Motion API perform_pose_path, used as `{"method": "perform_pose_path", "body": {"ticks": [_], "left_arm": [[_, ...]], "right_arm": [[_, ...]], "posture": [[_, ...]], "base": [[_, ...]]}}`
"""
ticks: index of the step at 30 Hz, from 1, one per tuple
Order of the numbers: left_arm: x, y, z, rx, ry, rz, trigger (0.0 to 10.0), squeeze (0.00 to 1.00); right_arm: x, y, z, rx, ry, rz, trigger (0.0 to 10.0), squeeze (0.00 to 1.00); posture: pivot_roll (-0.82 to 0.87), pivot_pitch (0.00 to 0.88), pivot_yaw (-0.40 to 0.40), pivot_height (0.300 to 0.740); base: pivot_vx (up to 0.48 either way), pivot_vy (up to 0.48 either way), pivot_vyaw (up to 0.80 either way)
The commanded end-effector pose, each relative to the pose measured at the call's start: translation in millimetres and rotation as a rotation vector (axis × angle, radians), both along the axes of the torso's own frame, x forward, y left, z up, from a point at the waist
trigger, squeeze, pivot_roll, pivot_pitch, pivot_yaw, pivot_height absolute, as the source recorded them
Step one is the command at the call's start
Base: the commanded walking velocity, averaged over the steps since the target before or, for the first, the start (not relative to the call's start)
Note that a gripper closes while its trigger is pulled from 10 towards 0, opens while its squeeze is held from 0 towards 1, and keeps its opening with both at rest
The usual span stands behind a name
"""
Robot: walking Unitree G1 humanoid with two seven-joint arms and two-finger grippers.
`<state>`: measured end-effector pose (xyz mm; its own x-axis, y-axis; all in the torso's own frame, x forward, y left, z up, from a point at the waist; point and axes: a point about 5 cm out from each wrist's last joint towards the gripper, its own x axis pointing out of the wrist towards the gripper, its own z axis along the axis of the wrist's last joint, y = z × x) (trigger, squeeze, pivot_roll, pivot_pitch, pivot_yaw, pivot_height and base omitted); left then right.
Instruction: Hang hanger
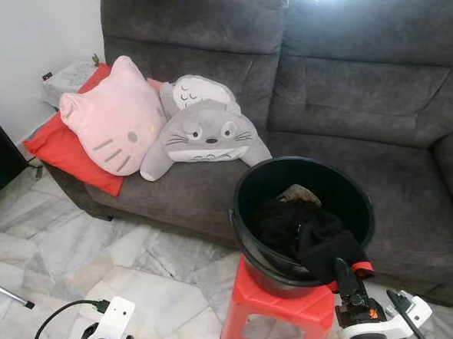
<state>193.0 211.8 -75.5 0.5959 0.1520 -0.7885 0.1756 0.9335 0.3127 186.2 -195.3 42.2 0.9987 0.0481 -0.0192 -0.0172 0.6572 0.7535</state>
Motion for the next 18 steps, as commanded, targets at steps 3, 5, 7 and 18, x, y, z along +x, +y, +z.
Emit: {"method": "perform_pose_path", "body": {"ticks": [3, 5, 7, 18], "left_arm": [[-0.3, 4.2, 0.7, 0.017, 0.001, -0.007, 10.0, 0.0], [-0.3, 4.2, 0.7, 0.017, 0.0, -0.007, 10.0, 0.0], [-0.2, 4.2, 0.8, 0.018, 0.0, -0.008, 10.0, 0.0], [-0.2, 4.1, 0.8, 0.018, -0.001, -0.008, 10.0, 0.0]], "right_arm": [[0.7, 5.2, -1.9, 0.026, 0.002, -0.002, 0.0, 0.0], [0.4, 4.7, -1.0, 0.028, -0.006, -0.006, 0.0, 0.0], [0.5, 4.1, -0.9, 0.022, -0.005, -0.014, 0.0, 0.0], [0.6, -6.9, -5.9, 0.025, 0.047, -0.14, 0.0, 0.0]], "posture": [[-0.28, 0.0, 0.11, 0.74], [-0.28, 0.0, 0.11, 0.74], [-0.28, 0.0, 0.112, 0.74], [-0.28, 0.0, 0.111, 0.74]], "base": [[0.0, 0.0, 0.0], [0.0, 0.0, 0.0], [0.0, 0.0, 0.0], [0.0, 0.0, 0.0]]}}
